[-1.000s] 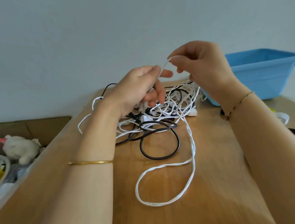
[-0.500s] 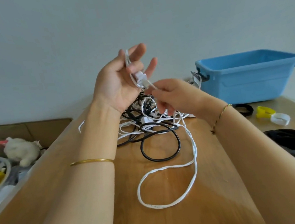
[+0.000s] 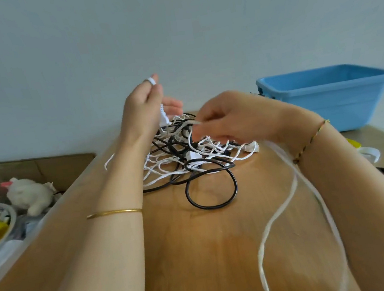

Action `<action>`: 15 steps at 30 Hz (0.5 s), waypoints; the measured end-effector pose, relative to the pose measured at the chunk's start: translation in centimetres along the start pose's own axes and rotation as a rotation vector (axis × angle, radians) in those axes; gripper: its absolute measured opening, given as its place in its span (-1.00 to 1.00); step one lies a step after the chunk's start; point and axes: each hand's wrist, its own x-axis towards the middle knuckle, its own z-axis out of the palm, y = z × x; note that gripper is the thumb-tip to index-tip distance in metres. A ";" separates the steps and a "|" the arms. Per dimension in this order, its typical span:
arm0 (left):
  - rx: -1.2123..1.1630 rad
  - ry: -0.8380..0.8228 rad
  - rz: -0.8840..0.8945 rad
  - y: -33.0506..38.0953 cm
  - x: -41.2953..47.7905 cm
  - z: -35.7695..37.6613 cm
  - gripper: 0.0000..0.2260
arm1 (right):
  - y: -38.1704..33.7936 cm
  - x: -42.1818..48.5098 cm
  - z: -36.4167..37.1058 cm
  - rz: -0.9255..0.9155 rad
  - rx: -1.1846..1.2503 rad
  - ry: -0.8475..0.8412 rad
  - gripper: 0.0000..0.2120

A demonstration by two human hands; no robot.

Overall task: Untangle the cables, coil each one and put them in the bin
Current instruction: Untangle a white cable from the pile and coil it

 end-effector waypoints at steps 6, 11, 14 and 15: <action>0.362 -0.343 -0.005 2.4 -1.4 1.7 -0.78 | 1.7 0.9 -0.4 -0.138 0.019 0.569 -0.91; 0.250 -0.262 -0.229 2.1 -1.2 2.4 -0.77 | 1.2 0.0 -1.1 -0.140 0.125 0.449 -0.93; -0.198 -0.059 -0.427 1.1 -0.2 1.9 -0.74 | 1.1 -0.7 -1.3 -0.027 0.038 0.111 -0.96; -0.370 -0.008 -0.457 1.0 -0.1 1.7 -0.74 | 1.0 -0.7 -1.1 0.006 0.013 0.015 -0.96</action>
